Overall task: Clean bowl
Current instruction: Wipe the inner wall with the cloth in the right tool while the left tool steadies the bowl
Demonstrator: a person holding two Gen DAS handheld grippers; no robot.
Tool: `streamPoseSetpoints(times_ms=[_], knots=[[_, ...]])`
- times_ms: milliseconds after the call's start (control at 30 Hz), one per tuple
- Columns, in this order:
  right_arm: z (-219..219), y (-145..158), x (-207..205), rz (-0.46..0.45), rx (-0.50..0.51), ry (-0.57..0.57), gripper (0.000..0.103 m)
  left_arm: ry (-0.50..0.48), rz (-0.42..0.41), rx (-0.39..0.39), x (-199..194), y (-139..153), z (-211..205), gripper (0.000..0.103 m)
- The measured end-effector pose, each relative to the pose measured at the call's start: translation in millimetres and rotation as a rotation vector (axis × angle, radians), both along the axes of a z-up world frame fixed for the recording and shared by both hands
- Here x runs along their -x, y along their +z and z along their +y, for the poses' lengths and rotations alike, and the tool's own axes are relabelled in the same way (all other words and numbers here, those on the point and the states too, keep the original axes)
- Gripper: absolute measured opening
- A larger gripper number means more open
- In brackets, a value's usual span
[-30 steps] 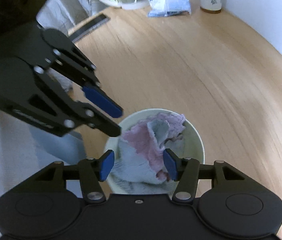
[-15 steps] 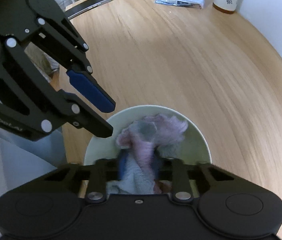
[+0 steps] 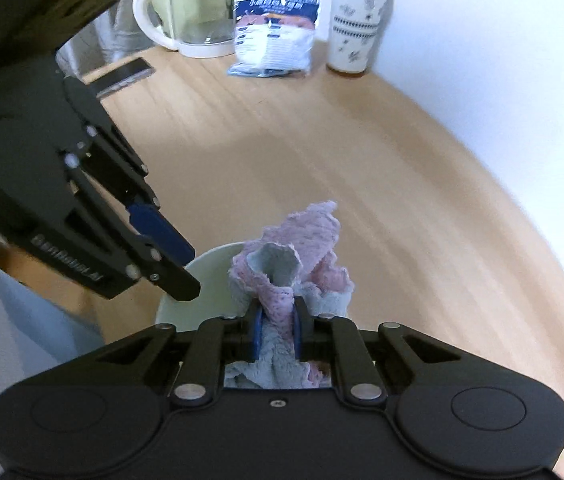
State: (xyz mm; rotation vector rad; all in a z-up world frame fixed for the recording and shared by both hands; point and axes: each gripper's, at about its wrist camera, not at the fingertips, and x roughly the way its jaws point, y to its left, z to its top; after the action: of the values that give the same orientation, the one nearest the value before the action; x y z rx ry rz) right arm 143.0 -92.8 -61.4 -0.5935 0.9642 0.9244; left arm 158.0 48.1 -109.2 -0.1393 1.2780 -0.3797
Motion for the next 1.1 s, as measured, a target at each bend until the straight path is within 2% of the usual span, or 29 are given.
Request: streamPoseSetpoints(times_ms=[100,267,400,600,733,833,1000,1100], knots=[[5,-7,4,-0.049,0.058,0.008,0.016,-0.035,0.002,-0.004,-3,-5,-3,0.015],[10,-12,1,-0.074,0.117,-0.031,0.016,-0.074,-0.009,-0.003,-5,-5,-6,0.015],[12,-23,-9,-0.051,0.146,-0.083,0.016,-0.092,-0.006,-0.004,-5,-4,-7,0.016],[24,-36,-13,-0.034,0.19,-0.098,0.016,-0.107,0.004,0.009,-5,-6,-6,0.017],[27,-44,-19,-0.004,0.197,-0.124,0.016,-0.108,0.008,0.025,-7,-8,-4,0.019],[28,-51,-26,0.053,0.171,-0.16,0.016,-0.098,0.01,0.023,-9,-9,-4,0.018],[30,-51,-33,0.095,0.157,-0.214,0.016,-0.081,0.01,0.01,-14,-11,-5,0.016],[27,-42,-33,0.095,0.17,-0.218,0.016,-0.083,0.013,-0.026,-16,-11,-10,0.013]])
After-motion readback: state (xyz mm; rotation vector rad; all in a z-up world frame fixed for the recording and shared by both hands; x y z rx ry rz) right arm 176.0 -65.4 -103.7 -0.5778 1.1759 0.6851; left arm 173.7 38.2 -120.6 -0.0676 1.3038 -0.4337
